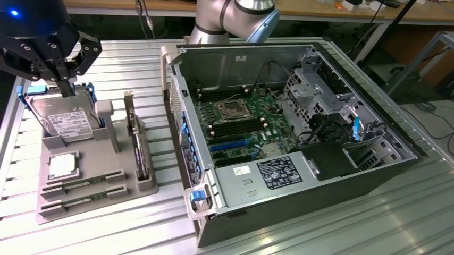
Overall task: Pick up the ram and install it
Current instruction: 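Reach for the ram, then pick up the ram and move it above insertion slot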
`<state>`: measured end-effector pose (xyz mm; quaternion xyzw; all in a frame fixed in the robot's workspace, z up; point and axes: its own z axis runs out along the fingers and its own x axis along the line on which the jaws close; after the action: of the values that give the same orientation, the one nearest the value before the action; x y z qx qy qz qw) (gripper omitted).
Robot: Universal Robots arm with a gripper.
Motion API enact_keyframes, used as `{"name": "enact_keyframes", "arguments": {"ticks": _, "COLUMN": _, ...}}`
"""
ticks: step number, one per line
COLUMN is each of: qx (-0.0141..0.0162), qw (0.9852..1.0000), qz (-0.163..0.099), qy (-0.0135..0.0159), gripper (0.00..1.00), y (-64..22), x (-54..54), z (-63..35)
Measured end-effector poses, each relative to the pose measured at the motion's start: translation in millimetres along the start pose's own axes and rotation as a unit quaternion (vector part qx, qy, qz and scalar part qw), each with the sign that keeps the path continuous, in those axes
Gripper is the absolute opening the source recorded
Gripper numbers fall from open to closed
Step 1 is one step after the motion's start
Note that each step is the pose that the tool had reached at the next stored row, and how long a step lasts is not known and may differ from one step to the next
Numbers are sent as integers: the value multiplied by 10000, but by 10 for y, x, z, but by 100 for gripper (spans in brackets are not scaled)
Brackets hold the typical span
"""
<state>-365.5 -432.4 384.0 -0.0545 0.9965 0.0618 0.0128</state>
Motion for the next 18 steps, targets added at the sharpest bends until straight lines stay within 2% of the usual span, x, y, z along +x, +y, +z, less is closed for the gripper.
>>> {"name": "enact_keyframes", "arguments": {"ticks": 13, "qx": 0, "qw": 10000, "qz": -9, "qy": 1, "gripper": 11, "y": 0, "x": 1, "z": 0}}
{"name": "enact_keyframes", "arguments": {"ticks": 16, "qx": -4, "qw": 9999, "qz": -130, "qy": 16, "gripper": 11, "y": 0, "x": 1, "z": 0}}
{"name": "enact_keyframes", "arguments": {"ticks": 18, "qx": -11, "qw": 9994, "qz": -356, "qy": 44, "gripper": 11, "y": 0, "x": 1, "z": 0}}
